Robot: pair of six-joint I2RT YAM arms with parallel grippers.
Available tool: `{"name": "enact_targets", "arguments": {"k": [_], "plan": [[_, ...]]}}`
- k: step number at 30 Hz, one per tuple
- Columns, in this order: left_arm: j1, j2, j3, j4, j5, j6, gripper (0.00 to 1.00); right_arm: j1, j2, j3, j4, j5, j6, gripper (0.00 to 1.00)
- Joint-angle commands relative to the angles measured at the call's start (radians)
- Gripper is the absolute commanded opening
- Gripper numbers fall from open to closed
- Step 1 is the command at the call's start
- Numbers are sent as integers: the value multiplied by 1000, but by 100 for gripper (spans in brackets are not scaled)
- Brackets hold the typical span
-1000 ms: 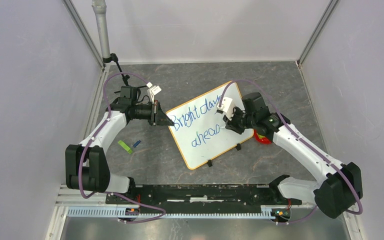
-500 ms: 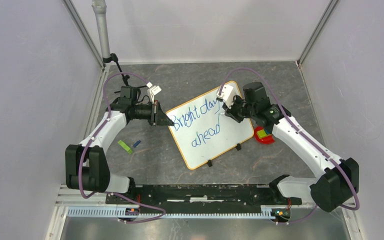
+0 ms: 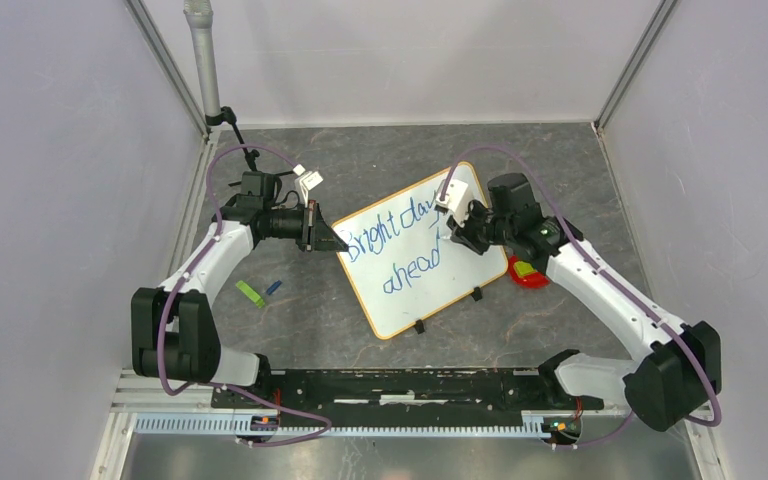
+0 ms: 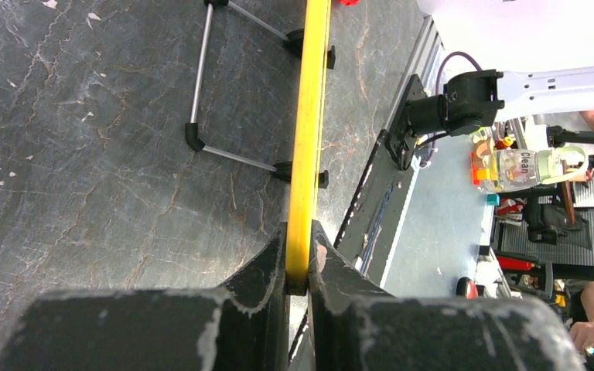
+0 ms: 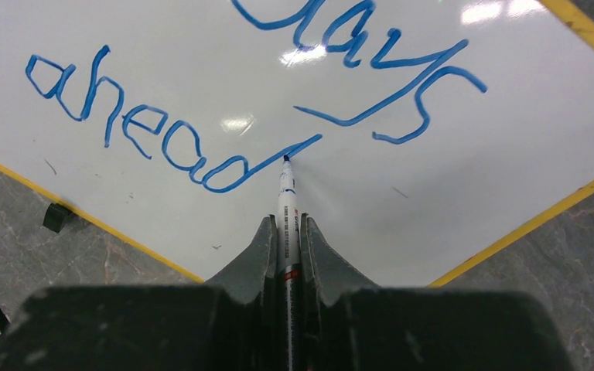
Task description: Write a sentence on the whiteboard
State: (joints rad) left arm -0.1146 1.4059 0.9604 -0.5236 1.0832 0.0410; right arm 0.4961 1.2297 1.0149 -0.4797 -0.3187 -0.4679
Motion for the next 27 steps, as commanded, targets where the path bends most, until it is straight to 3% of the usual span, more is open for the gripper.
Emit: {"name": "enact_targets", "arguments": {"k": [1,14,27], "plan": [[-28,20,-3,-41,-48,98,2,-1,-26,-56,3,-23,7,0],[-30,21,-3,-39,-48,100,2,-1,-72,-138,-27,-27,-10,0],[-30,12,1,-40,-47,97,2,-1,-97,-14,-118,-23,-36,0]]}}
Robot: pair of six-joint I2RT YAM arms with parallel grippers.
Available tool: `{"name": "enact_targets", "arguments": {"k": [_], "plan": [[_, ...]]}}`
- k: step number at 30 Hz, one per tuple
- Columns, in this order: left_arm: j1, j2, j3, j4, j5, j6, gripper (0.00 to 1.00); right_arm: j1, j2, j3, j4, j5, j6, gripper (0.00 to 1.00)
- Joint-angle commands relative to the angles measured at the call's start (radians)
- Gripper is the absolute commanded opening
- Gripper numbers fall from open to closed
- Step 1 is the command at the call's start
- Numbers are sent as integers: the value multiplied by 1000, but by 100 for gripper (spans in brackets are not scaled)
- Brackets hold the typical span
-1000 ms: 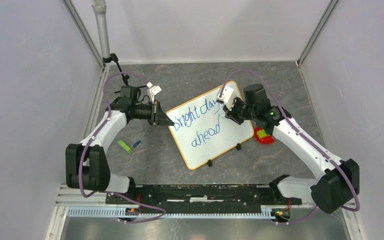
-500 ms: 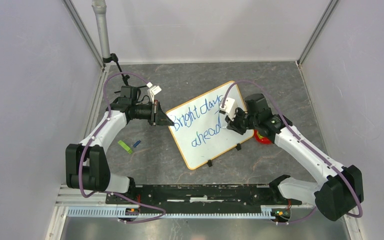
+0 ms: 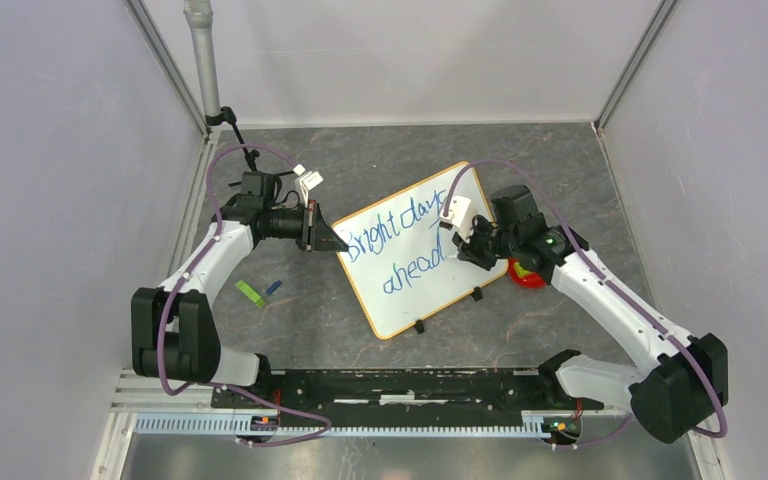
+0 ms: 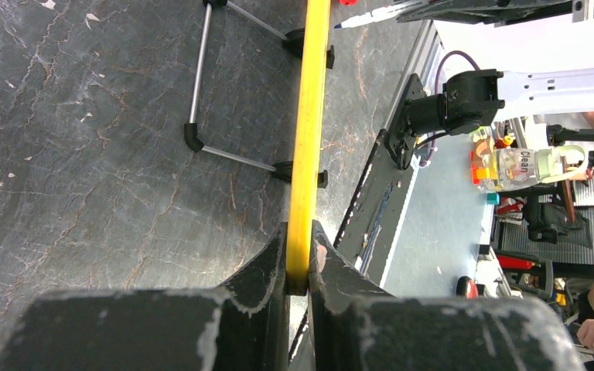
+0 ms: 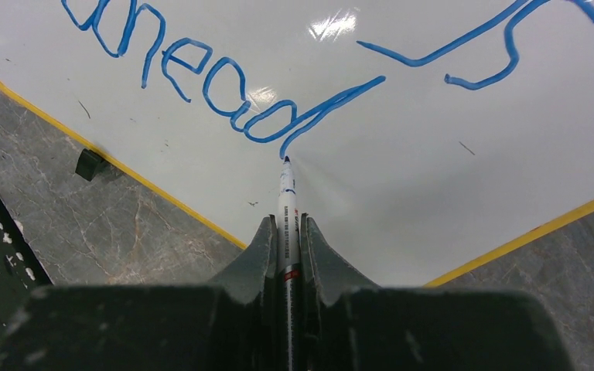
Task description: Write a sentence on the whiteboard
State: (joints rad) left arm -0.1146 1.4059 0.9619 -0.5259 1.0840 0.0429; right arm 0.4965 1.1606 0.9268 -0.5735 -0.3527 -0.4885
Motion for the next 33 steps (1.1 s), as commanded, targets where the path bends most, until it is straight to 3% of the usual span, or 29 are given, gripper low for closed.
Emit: {"name": "enact_targets", "arguments": {"k": [1,19,27,30,33], "plan": [[-30,11,0,-38,-48,95,2,-1,-28,79,-27,16,-18,0],[-30,19,-2,-39,-60,99,2,-1,19,-14,43,87,-52,0],[-30,12,0,-39,-61,98,4,-1,5,80,-20,69,-39,0],[-30,4,6,-39,-60,93,15,-1,-7,146,-52,15,-27,0],[-18,-4,34,-53,-41,77,38,-1,-11,211,-76,-52,-21,0]]}}
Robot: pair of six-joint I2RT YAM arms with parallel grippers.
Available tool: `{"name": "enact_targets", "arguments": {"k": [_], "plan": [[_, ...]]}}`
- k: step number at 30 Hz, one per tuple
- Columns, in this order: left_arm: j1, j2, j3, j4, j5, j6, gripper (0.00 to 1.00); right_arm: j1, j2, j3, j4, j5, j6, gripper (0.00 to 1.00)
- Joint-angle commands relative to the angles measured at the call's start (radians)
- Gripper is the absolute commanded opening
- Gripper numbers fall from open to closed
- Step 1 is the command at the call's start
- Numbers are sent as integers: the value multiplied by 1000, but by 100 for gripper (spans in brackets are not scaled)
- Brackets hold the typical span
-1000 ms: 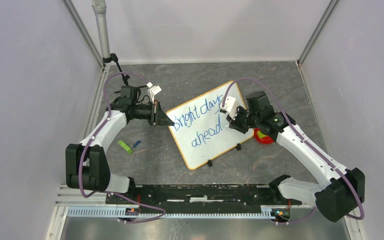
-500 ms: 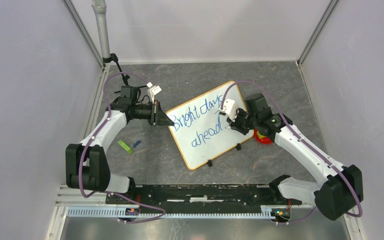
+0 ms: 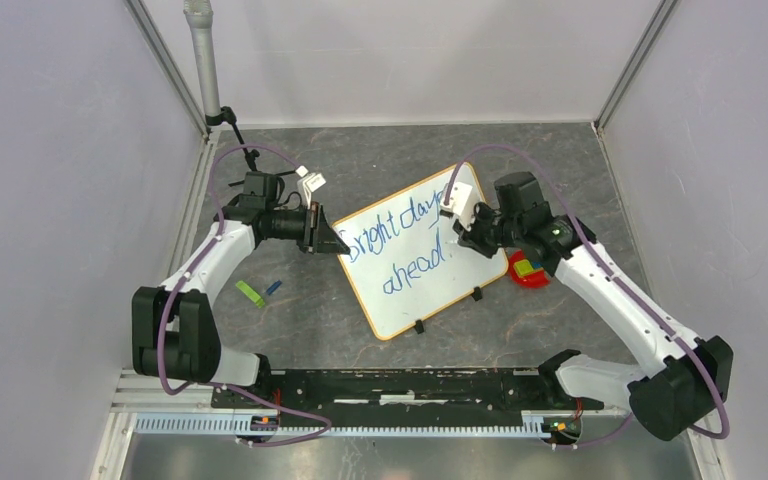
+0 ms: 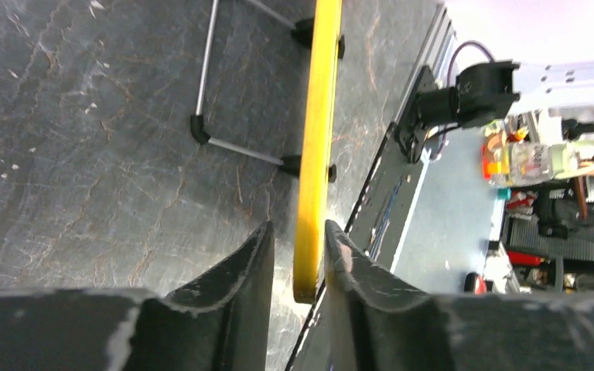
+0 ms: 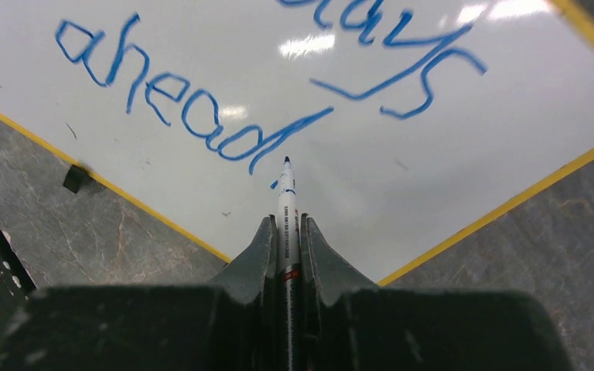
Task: Write a sentence on the whiteboard
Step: Write a sentence on the whiteboard, then pick up the pen cap from the center of the board.
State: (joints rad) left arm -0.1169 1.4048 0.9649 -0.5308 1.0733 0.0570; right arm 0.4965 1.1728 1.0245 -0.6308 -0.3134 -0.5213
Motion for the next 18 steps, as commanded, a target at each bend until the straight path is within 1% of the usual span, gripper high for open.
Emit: {"name": "enact_targets", "arguments": {"k": [1,3,6,8,10,12,14,16,18], "plan": [[-4,-7,44,-49,-16,49,43,-1,-24,135,-22,-102,19,0],[15,-22,67,-53,-8,35,53,-1,-23,168,-23,-119,35,0],[29,-80,93,-80,-39,66,65,-1,-29,194,-8,-143,61,0],[38,-124,109,-117,-53,95,70,-1,-34,197,11,-149,79,0],[68,-162,131,-193,-63,153,72,-1,-39,196,30,-148,99,0],[132,-195,144,-305,-82,246,72,-3,-45,186,48,-149,118,0],[244,-213,146,-424,-112,380,72,-2,-57,166,70,-150,136,0],[326,-213,141,-539,-166,536,71,-3,-65,151,89,-151,155,0],[393,-200,130,-613,-239,650,70,-4,-66,139,103,-156,174,0]]}}
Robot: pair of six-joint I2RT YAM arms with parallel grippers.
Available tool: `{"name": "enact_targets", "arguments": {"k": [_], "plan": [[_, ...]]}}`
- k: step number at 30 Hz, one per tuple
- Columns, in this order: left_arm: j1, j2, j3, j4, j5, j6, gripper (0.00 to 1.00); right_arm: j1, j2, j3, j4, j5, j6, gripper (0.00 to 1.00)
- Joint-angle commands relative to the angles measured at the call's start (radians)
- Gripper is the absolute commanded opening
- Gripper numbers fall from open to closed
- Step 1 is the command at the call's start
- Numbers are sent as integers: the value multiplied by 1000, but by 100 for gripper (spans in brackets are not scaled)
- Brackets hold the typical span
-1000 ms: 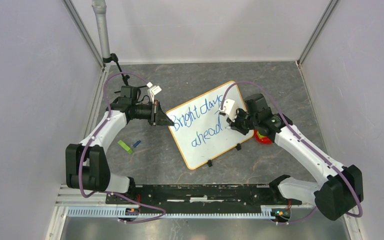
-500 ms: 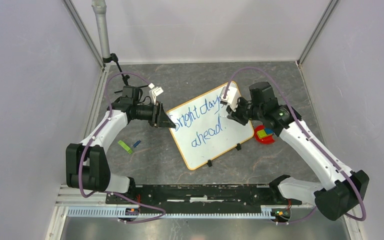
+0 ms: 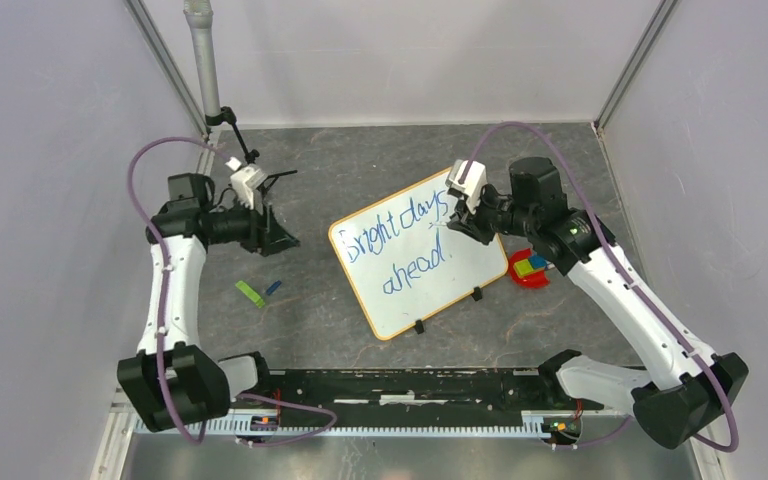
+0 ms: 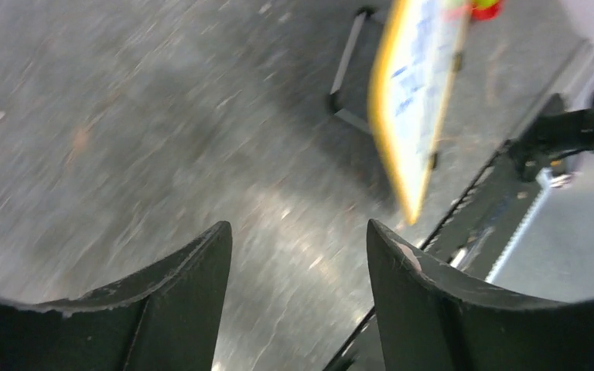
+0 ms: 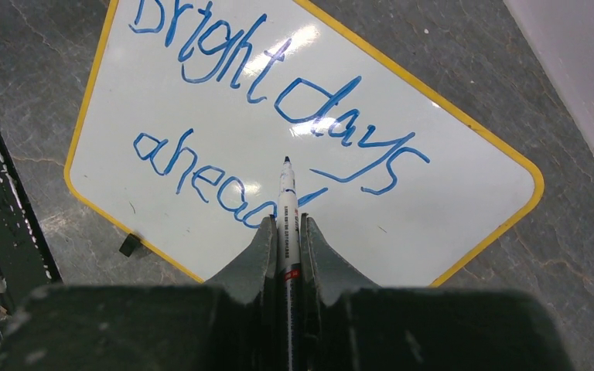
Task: Write a sentence on the whiteboard
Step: Pick up the pen cap from the center of the board.
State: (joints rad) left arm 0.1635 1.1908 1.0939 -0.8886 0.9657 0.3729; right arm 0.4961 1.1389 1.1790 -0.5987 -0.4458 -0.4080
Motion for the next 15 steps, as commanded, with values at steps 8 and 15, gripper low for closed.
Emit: {"name": "enact_targets", "arguments": {"k": [8,15], "plan": [[148,16,-178,-99,-424,507,65,-20,-31,-27,98,-34,93,0],[99,32,-328,139,-511,517,63,-31,-16,-18,103,-38,104,0]]}}
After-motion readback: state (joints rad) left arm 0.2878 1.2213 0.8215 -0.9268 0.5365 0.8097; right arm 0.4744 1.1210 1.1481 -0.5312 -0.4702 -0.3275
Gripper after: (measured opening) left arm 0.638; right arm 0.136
